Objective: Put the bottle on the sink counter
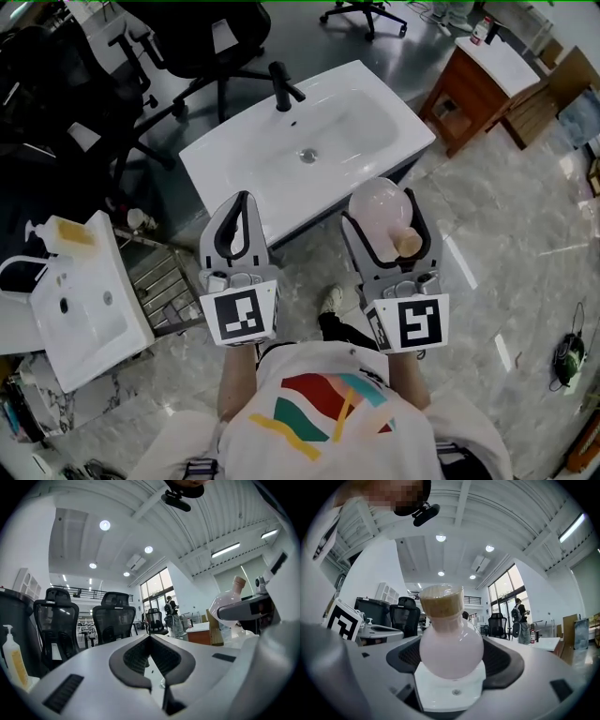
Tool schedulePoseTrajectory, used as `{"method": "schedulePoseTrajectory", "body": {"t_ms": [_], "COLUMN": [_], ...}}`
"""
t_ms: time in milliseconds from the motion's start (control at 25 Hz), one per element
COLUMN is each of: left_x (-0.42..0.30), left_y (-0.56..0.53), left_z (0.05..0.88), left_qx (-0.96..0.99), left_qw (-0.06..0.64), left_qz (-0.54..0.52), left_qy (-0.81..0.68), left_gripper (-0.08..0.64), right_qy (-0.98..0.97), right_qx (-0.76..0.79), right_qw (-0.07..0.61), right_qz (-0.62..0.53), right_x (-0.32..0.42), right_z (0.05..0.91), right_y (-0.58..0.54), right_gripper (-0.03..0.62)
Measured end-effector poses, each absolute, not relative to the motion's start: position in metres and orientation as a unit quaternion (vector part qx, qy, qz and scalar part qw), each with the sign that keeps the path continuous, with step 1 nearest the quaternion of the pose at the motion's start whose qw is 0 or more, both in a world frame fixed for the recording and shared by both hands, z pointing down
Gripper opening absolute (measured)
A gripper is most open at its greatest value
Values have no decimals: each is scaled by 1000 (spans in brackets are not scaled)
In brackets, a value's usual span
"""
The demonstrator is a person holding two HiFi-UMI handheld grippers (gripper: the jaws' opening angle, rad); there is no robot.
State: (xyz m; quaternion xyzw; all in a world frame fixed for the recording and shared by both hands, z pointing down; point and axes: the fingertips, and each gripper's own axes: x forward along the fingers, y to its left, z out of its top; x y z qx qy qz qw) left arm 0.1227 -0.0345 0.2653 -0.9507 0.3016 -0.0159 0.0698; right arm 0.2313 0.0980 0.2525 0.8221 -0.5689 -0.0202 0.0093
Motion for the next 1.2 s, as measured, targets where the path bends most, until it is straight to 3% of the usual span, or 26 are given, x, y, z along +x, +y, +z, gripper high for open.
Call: {"method": "schedulePoseTrajectory", "body": {"t_ms": [360, 1200], "left_x": [162, 168], "left_y": [-66, -124], "left_z": [280, 255], "left_qx": [-938, -935], "left_qw": [68, 85], "left_qz": [-39, -17], "left_qy": [336, 344], "left_gripper": [17, 17], "right_qy": [-606, -597], "right_qx": [795, 802], "right_qw": [16, 19], "right_qz": [-11, -14], "right_x": [273, 286], "right_z": [261, 254], "right_y": [64, 14], "right_gripper": [379, 379]}}
